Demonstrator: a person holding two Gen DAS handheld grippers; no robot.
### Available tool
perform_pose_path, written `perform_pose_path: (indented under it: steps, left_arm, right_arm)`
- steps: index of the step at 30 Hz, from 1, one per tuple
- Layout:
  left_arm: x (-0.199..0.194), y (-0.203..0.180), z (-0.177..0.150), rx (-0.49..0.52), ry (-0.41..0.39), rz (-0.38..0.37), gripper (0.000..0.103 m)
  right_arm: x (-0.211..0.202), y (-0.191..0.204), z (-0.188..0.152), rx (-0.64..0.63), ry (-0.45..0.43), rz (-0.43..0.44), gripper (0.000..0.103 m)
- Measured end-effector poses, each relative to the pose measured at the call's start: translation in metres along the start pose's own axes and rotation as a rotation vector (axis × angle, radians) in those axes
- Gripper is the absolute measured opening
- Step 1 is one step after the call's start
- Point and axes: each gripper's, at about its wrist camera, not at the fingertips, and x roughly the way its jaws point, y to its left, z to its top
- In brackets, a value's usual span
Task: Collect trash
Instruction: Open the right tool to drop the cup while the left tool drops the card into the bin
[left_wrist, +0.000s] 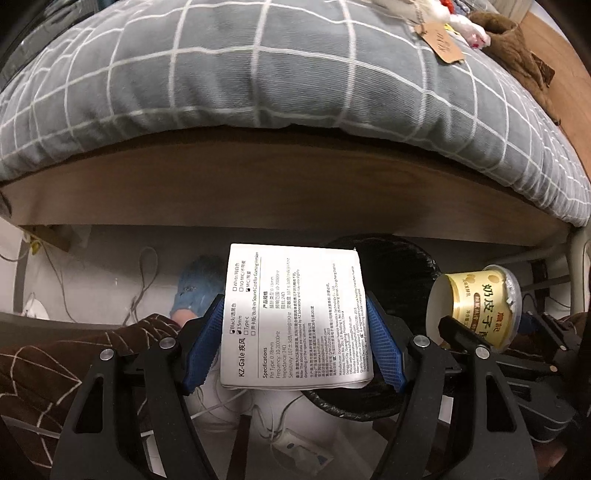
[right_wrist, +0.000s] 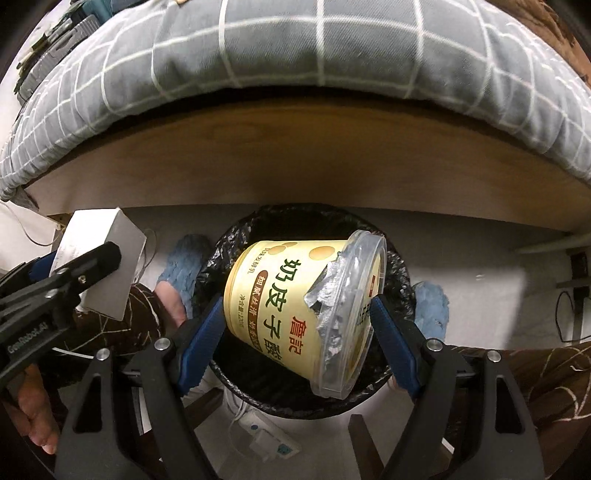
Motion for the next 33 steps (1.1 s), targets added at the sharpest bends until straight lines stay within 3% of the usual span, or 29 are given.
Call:
perform_pose_path:
  steps: [4, 6, 13, 33]
  left_arm:
    - [-0.005, -0.005, 0.0, 0.007, -0.001, 0.002, 0.071]
    - [-0.005, -0.009, 0.001, 0.011, 0.003, 0.004, 0.071]
    - [-0.005, -0.025, 0.004, 0.035, 0.009, -0.021, 0.071]
    - [0.01, -0.11, -0.009, 0.159, 0.047, -0.064, 0.071]
  right_arm:
    - [0.0, 0.001, -0.001, -0.011, -0.022, -0.011, 0.078]
    - [-0.003, -0.001, -0.001, -0.015, -0.041, -0.01, 0.085]
    - [-0.019, -0.024, -0.001, 0.01, -0.072, -0.07, 0.095]
    - [-0.044, -0.121, -0.024, 0.144, -0.116, -0.164, 0.095]
